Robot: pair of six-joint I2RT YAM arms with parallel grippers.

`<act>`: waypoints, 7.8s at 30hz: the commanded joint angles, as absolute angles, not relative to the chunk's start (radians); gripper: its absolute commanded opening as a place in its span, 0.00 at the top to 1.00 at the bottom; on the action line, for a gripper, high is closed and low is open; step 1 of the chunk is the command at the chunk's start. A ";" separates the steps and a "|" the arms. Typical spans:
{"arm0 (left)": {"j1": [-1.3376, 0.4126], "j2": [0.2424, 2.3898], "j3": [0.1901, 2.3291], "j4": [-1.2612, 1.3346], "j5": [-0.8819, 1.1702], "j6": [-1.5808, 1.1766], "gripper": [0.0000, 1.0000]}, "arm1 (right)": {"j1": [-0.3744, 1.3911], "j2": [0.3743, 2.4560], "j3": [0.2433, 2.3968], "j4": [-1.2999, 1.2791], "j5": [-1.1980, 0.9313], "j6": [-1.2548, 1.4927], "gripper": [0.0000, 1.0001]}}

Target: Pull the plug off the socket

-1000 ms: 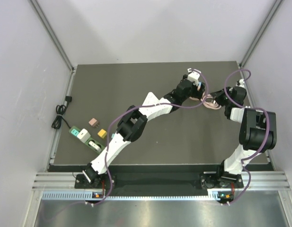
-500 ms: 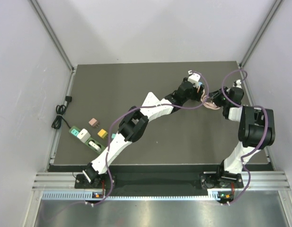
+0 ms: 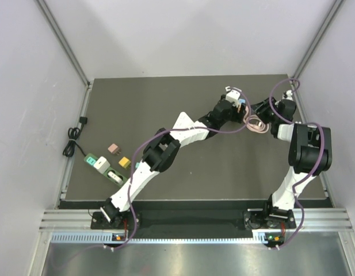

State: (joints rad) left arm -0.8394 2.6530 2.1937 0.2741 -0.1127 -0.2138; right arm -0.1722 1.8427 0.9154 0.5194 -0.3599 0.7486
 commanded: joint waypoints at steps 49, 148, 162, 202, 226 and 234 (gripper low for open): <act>-0.767 2.385 1.942 0.680 0.204 -0.249 1.00 | -0.227 2.029 0.954 0.690 -0.692 0.819 0.36; -0.696 2.468 2.057 0.437 0.454 -0.242 1.00 | -0.230 2.071 0.930 0.782 -0.770 0.920 0.39; -0.715 2.493 2.071 0.502 0.488 -0.284 1.00 | -0.206 2.120 0.948 0.865 -0.795 0.980 0.54; -0.601 2.474 1.842 0.930 0.319 -0.753 1.00 | -0.176 1.891 0.919 0.370 -0.222 0.729 1.00; -0.604 2.361 1.807 0.772 0.356 -0.581 1.00 | -0.172 1.887 0.917 0.365 -0.201 0.738 1.00; -0.615 2.281 1.793 0.384 0.172 -0.321 1.00 | -0.176 1.904 0.930 0.371 -0.235 0.733 1.00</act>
State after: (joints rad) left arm -0.5846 2.3867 1.7802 0.5049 0.2432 -0.4183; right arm -0.1623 1.8725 0.9417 0.4442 -0.2993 0.7967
